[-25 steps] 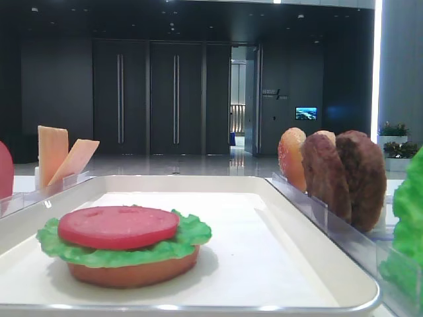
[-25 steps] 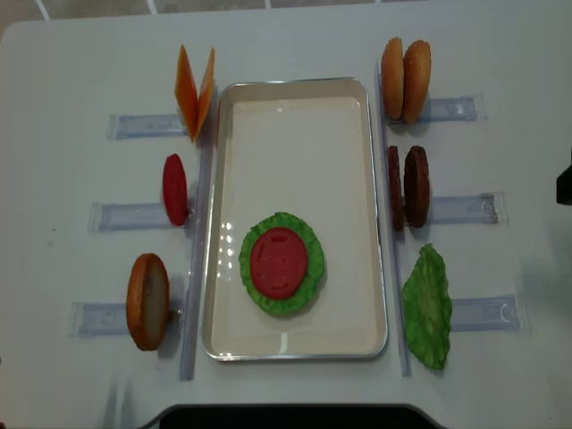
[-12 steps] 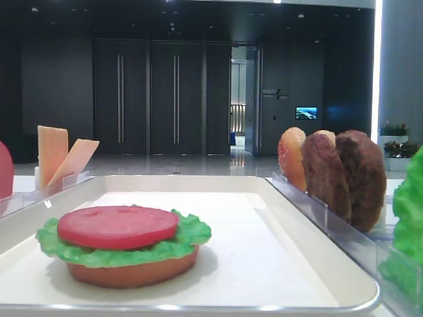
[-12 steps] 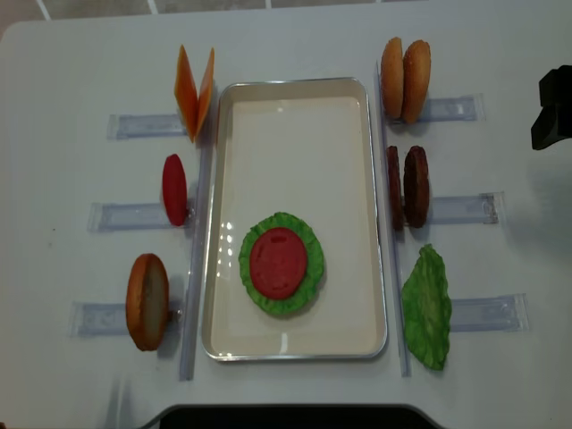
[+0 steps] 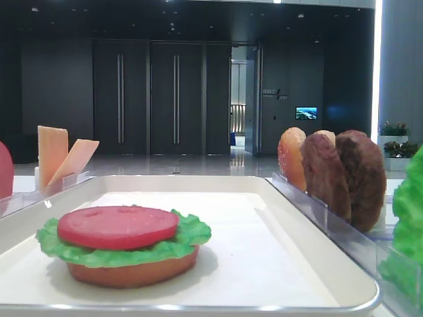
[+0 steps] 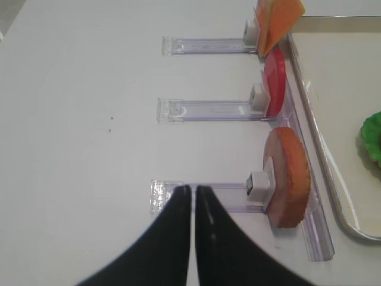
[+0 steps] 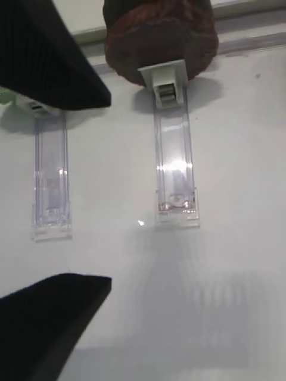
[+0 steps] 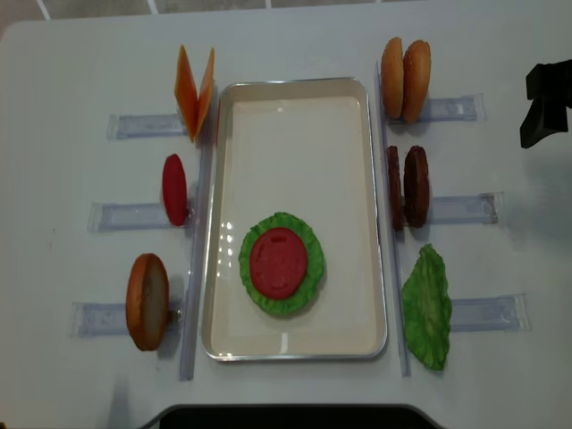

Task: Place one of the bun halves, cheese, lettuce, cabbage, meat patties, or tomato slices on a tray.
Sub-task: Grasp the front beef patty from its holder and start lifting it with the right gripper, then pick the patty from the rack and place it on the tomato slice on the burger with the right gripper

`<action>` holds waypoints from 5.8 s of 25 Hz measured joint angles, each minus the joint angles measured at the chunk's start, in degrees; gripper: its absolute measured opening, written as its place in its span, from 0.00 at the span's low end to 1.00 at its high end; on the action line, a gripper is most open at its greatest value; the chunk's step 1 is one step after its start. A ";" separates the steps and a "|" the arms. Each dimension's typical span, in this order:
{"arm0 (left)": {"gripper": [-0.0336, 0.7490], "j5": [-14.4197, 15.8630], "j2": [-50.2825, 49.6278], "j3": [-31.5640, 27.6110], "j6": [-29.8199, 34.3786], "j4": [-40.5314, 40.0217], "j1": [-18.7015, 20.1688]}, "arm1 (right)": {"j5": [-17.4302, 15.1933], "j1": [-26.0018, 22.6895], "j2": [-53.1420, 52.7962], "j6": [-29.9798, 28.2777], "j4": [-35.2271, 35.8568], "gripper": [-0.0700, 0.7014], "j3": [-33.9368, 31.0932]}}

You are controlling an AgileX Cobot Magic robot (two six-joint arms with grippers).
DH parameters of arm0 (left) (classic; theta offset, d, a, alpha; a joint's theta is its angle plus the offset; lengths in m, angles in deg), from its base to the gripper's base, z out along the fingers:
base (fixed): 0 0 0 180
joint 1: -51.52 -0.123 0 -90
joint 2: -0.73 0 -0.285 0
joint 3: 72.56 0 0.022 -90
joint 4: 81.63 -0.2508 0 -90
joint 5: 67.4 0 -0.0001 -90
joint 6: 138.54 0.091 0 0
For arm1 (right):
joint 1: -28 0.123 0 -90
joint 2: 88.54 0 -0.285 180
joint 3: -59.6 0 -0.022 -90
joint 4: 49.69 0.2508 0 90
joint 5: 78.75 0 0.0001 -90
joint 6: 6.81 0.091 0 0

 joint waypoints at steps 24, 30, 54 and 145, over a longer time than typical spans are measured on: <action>0.04 0.00 0.00 0.00 0.00 0.00 0.00 | 6.88 29.58 2.86 20.45 -0.72 0.79 2.97; 0.04 0.00 0.00 0.00 0.00 0.00 0.00 | 7.50 32.87 7.20 22.40 -0.78 0.79 5.84; 0.04 0.00 0.00 0.00 0.00 0.00 0.00 | 10.50 33.49 15.66 22.71 -1.99 0.79 7.15; 0.04 0.00 0.00 0.00 0.00 0.00 0.00 | 10.23 33.56 11.66 25.39 -13.07 0.23 7.20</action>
